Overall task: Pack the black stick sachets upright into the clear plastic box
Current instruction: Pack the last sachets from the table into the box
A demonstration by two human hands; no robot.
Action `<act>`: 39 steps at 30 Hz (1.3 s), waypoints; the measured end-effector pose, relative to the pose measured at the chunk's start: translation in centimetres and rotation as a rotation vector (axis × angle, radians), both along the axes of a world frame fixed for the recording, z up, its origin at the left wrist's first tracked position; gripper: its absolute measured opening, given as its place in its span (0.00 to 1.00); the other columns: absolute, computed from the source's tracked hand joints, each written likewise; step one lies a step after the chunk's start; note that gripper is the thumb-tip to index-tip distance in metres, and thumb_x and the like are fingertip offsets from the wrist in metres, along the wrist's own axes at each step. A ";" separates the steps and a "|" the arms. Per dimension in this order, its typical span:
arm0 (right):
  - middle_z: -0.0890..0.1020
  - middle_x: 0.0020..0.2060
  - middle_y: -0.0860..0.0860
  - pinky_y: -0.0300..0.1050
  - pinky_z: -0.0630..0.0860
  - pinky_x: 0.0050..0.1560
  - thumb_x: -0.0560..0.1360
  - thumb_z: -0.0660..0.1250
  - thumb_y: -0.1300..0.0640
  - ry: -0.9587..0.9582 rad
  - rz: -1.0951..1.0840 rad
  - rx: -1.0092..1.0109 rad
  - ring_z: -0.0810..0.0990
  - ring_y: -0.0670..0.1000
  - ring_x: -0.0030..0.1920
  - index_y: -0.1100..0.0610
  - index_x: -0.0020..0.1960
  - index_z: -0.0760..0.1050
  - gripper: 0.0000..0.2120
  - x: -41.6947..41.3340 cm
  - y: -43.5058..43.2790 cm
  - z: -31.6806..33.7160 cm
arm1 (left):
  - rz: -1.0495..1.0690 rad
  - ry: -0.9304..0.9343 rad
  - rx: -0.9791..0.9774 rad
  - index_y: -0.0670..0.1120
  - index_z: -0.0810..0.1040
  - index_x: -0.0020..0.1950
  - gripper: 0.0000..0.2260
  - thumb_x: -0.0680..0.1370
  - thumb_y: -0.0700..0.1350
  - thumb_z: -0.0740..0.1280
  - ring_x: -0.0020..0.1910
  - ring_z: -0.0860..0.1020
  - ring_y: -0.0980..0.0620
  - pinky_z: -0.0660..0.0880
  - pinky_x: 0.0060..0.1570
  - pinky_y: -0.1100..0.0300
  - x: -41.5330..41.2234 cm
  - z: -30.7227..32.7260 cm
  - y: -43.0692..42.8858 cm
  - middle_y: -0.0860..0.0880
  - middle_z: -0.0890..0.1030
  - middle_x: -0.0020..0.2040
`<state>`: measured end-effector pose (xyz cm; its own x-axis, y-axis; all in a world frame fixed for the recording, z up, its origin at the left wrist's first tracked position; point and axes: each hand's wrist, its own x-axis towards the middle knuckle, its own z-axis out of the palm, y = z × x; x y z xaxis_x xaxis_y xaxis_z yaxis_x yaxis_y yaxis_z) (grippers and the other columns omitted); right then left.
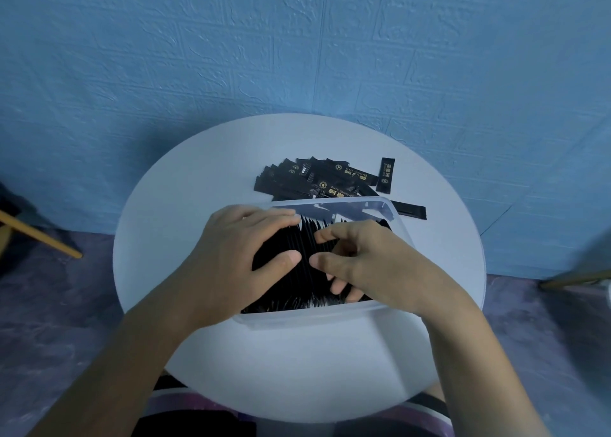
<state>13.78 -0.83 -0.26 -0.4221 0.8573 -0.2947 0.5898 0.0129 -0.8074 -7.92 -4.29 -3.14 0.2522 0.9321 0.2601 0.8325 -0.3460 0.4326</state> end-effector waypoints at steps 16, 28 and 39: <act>0.82 0.34 0.48 0.40 0.80 0.39 0.79 0.70 0.52 0.059 -0.008 -0.033 0.84 0.46 0.35 0.53 0.68 0.75 0.19 0.0 -0.1 -0.3 | -0.012 -0.111 0.000 0.55 0.79 0.68 0.31 0.71 0.69 0.62 0.61 0.66 0.67 0.46 0.66 0.79 0.1 0.6 -0.2 0.68 0.74 0.63; 0.82 0.37 0.52 0.40 0.80 0.39 0.83 0.64 0.59 0.075 0.032 -0.068 0.83 0.47 0.36 0.56 0.71 0.73 0.17 0.6 -0.1 0.4 | -0.037 -0.112 0.044 0.59 0.82 0.65 0.21 0.75 0.63 0.62 0.69 0.71 0.67 0.67 0.67 0.64 0.6 -0.2 -1.0 0.68 0.76 0.66; 0.82 0.36 0.52 0.40 0.80 0.35 0.81 0.65 0.65 0.117 0.055 -0.090 0.82 0.48 0.35 0.60 0.58 0.79 0.08 0.8 0.7 0.5 | -0.172 -0.028 0.089 0.60 0.81 0.63 0.15 0.79 0.53 0.61 0.62 0.72 0.58 0.70 0.62 0.51 0.8 -0.1 -0.5 0.67 0.76 0.64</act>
<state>14.59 -0.14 0.20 -0.5035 0.8043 -0.3157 0.4920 -0.0334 -0.8700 -7.14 -4.80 -3.20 0.3977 0.8486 0.3490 0.7459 -0.5205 0.4156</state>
